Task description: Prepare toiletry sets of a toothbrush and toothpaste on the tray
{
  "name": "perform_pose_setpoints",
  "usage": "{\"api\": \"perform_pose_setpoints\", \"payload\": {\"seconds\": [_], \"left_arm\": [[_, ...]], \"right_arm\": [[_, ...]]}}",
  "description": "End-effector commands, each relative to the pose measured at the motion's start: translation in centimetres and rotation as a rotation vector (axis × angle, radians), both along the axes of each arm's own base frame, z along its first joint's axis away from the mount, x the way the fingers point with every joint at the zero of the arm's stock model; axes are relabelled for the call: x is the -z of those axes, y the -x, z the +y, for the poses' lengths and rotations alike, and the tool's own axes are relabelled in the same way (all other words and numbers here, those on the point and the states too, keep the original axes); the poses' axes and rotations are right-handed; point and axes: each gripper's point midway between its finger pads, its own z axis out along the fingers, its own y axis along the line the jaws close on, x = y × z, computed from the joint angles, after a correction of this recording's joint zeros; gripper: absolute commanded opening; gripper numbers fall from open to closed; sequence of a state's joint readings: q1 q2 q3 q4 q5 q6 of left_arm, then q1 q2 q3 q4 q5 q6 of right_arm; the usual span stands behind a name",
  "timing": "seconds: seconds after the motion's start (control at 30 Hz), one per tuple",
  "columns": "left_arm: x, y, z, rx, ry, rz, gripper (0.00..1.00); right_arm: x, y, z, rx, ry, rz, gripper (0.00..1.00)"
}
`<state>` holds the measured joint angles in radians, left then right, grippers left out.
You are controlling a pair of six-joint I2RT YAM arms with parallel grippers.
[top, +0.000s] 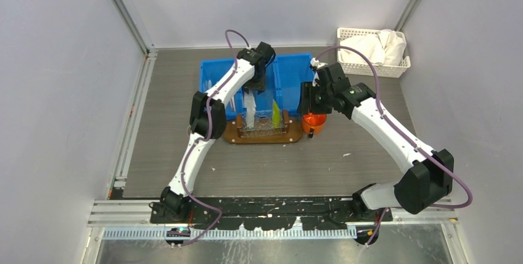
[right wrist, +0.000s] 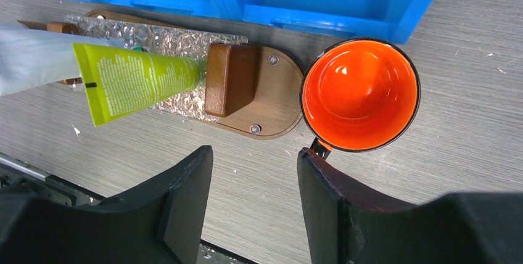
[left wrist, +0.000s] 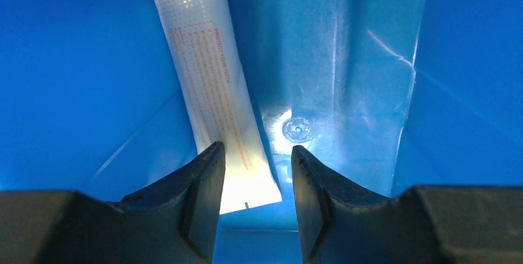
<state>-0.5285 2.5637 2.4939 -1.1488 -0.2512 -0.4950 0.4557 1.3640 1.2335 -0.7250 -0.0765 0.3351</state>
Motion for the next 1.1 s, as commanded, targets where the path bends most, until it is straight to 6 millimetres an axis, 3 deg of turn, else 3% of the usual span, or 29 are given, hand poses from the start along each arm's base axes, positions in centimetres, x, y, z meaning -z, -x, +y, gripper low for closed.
{"api": "perform_pose_setpoints", "payload": {"seconds": [0.0, 0.23, 0.4, 0.67, 0.73, 0.93, 1.07], "left_arm": [[-1.0, 0.0, 2.1, -0.042, -0.094, -0.032, 0.45], [-2.6, 0.0, 2.8, -0.039, -0.198, -0.101, 0.46], [-1.1, 0.3, 3.3, -0.049, -0.209, -0.063, 0.46], [1.4, 1.1, 1.8, -0.023, -0.116, 0.019, 0.39], [1.5, 1.3, 1.9, -0.021, -0.122, 0.025, 0.36], [2.3, 1.6, 1.0, 0.003, -0.075, 0.057, 0.01], [1.1, 1.3, -1.1, 0.042, 0.036, 0.032, 0.01]], "right_arm": [[-0.4, -0.3, 0.3, -0.025, -0.018, -0.027, 0.58], [0.2, -0.1, 0.5, -0.044, -0.022, -0.014, 0.58], [-0.3, 0.2, 0.3, -0.049, -0.02, -0.023, 0.57], [-0.7, 0.7, 0.1, -0.058, -0.021, -0.024, 0.57], [-0.7, 0.7, 0.0, -0.056, -0.018, -0.025, 0.57], [-1.2, 0.7, 0.2, -0.061, -0.028, -0.029, 0.57], [-1.1, 0.7, 0.2, -0.061, -0.025, -0.025, 0.56]]}}
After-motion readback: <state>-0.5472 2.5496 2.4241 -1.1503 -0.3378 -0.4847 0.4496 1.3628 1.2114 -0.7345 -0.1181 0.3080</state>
